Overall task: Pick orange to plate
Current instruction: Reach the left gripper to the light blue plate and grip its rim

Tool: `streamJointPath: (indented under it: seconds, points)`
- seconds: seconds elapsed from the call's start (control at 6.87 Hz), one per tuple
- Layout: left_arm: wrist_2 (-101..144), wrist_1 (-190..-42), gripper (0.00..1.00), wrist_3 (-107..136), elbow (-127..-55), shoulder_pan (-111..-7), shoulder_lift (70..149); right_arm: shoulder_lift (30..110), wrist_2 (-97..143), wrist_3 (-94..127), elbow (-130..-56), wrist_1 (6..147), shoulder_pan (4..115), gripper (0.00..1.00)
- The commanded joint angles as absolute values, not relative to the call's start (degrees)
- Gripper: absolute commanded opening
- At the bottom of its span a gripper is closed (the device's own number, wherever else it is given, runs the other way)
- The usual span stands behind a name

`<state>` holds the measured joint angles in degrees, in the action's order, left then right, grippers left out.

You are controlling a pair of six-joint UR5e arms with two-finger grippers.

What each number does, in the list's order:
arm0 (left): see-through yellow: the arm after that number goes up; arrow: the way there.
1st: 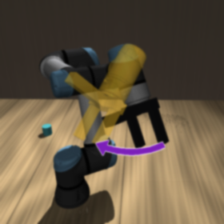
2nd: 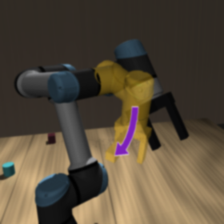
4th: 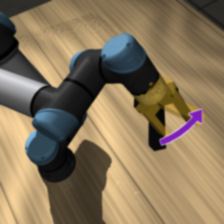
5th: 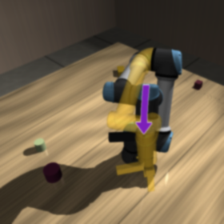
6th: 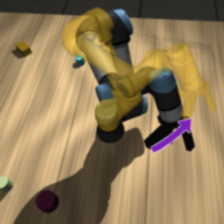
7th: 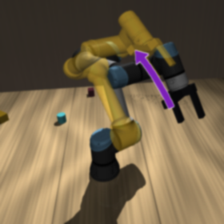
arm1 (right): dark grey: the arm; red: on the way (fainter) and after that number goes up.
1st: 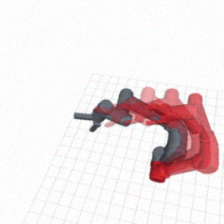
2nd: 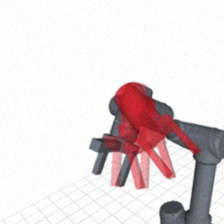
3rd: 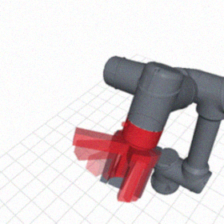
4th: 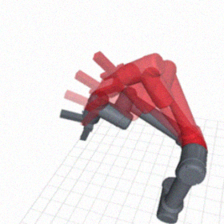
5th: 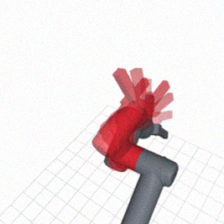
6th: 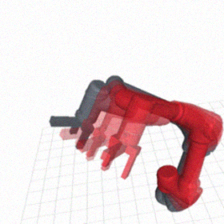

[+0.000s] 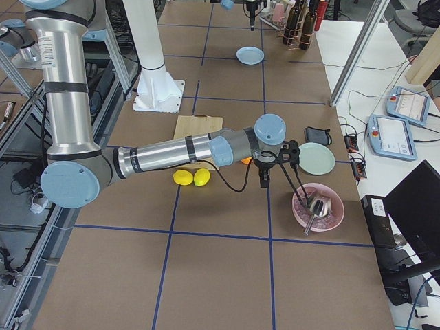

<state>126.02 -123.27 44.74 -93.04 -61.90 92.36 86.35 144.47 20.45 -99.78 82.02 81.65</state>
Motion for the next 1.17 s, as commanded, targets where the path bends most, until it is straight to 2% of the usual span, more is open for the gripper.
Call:
streamJointPath:
  seconds: [0.0, 0.29, 0.58, 0.73, 0.87, 1.02]
  points:
    - [120.2, -132.5, 1.0, 58.1, -89.7, -55.1, 92.5, 86.0, 144.2, 25.1, -100.2, 79.9, 79.5, 1.0]
    - [117.2, -133.5, 0.99, 64.7, -89.1, -49.9, 93.7, 85.3, 144.1, 25.9, -100.1, 79.9, 78.5, 1.0]
    - [117.1, -133.4, 0.86, 65.3, -87.5, -49.4, 95.4, 84.8, 143.7, 26.7, -100.1, 79.9, 78.4, 1.0]
    - [117.1, -133.4, 0.77, 65.4, -87.5, -49.1, 95.4, 84.7, 143.7, 26.9, -100.2, 79.9, 78.4, 1.0]
    - [117.1, -133.4, 0.6, 65.3, -87.5, -49.1, 95.4, 84.6, 143.7, 27.0, -100.2, 79.9, 78.4, 1.0]
    - [117.2, -133.4, 0.37, 65.3, -87.7, -49.1, 95.4, 84.5, 143.7, 27.1, -100.2, 79.9, 78.4, 1.0]
